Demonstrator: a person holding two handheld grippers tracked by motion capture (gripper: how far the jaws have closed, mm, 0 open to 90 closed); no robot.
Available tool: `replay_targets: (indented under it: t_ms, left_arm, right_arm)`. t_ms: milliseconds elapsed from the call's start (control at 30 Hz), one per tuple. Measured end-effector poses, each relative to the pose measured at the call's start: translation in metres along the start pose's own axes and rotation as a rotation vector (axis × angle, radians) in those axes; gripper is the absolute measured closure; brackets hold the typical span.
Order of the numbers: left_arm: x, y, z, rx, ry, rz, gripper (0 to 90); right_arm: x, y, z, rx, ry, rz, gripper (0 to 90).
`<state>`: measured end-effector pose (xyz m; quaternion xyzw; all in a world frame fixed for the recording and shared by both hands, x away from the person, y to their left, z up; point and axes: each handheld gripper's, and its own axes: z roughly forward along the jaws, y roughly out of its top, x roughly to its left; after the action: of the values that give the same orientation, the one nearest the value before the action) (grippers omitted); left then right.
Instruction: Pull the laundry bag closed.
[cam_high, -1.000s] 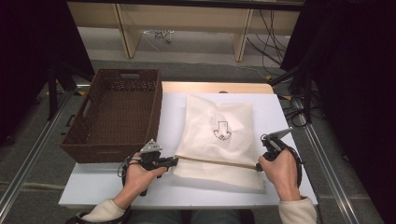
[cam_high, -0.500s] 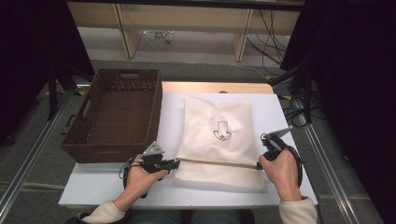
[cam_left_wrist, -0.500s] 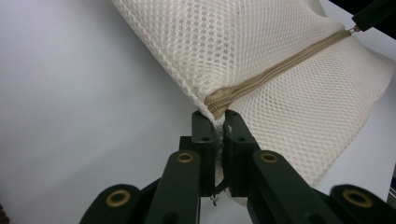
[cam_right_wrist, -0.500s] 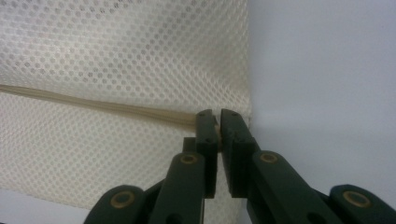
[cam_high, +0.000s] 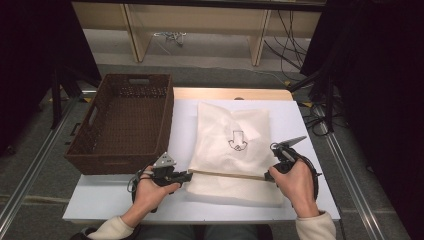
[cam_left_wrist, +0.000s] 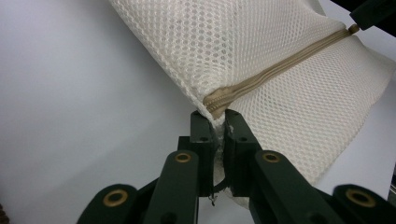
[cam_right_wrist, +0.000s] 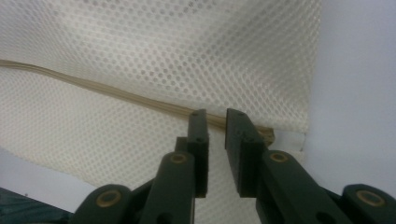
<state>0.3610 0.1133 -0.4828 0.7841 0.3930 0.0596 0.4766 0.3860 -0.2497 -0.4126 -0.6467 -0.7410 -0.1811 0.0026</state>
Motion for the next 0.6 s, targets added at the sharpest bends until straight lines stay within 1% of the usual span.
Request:
replay_targets:
  t_ms: [33, 67, 133, 200, 233, 267, 300, 333, 367, 400, 433, 467, 500, 533, 567, 600]
  left_arm:
    - [0.0, 0.0, 0.0, 0.0, -0.001, 0.001, 82.7]
    - [0.0, 0.0, 0.0, 0.0, -0.001, 0.003, 82.3]
    - [0.0, 0.0, -0.001, 0.002, 0.0, 0.003, 81.1]
    - [-0.001, 0.0, -0.001, -0.001, -0.001, 0.0, 79.3]
    - [0.0, 0.0, -0.002, 0.004, 0.001, 0.014, 77.2]
    - [0.0, 0.0, -0.003, 0.002, 0.002, 0.026, 75.1]
    - [-0.001, -0.001, -0.003, -0.009, 0.004, 0.026, 71.7]
    - [0.0, -0.001, -0.004, -0.005, 0.008, 0.041, 68.7]
    - [-0.001, -0.001, -0.004, -0.01, 0.012, 0.045, 64.4]
    - [-0.001, -0.001, -0.005, -0.015, 0.016, 0.048, 60.1]
    - [-0.002, -0.001, -0.006, -0.031, 0.025, 0.05, 55.2]
    - [-0.002, -0.001, -0.008, -0.029, 0.029, 0.068, 52.5]
    - [-0.003, 0.0, -0.009, -0.042, 0.032, 0.077, 49.0]
    - [-0.003, 0.0, -0.009, -0.042, 0.032, 0.077, 45.1]
    - [-0.004, 0.001, -0.01, -0.062, 0.029, 0.108, 43.0]
    - [-0.006, 0.001, -0.012, -0.064, 0.042, 0.114, 40.9]
  right_arm:
    - [0.003, 0.0, -0.002, 0.01, -0.017, 0.034, 78.5]
    - [0.005, 0.0, -0.004, 0.026, -0.007, 0.064, 76.7]
    - [0.001, 0.001, -0.005, -0.027, -0.019, 0.044, 74.2]
    - [0.0, 0.001, -0.01, -0.034, -0.005, 0.065, 69.1]
    - [-0.002, 0.001, -0.011, -0.057, -0.008, 0.066, 66.1]
    - [-0.005, 0.001, -0.013, -0.07, -0.016, 0.056, 64.4]
    - [-0.009, 0.001, -0.013, -0.075, -0.017, 0.041, 62.4]
    - [-0.011, 0.001, -0.014, -0.083, -0.021, 0.052, 60.4]
    - [-0.014, 0.002, -0.014, -0.09, -0.025, 0.044, 58.3]
    - [-0.016, 0.002, -0.014, -0.101, -0.024, 0.051, 56.8]
    - [-0.019, 0.002, -0.015, -0.106, -0.026, 0.046, 55.2]
    - [-0.021, 0.003, -0.015, -0.112, -0.028, 0.054, 54.6]
    - [-0.023, 0.003, -0.016, -0.112, -0.026, 0.056, 53.4]
    - [-0.025, 0.003, -0.015, -0.122, -0.027, 0.068, 52.6]
    - [-0.027, 0.003, -0.015, -0.121, -0.024, 0.059, 52.2]
    - [-0.028, 0.003, -0.015, -0.124, -0.03, 0.064, 51.8]
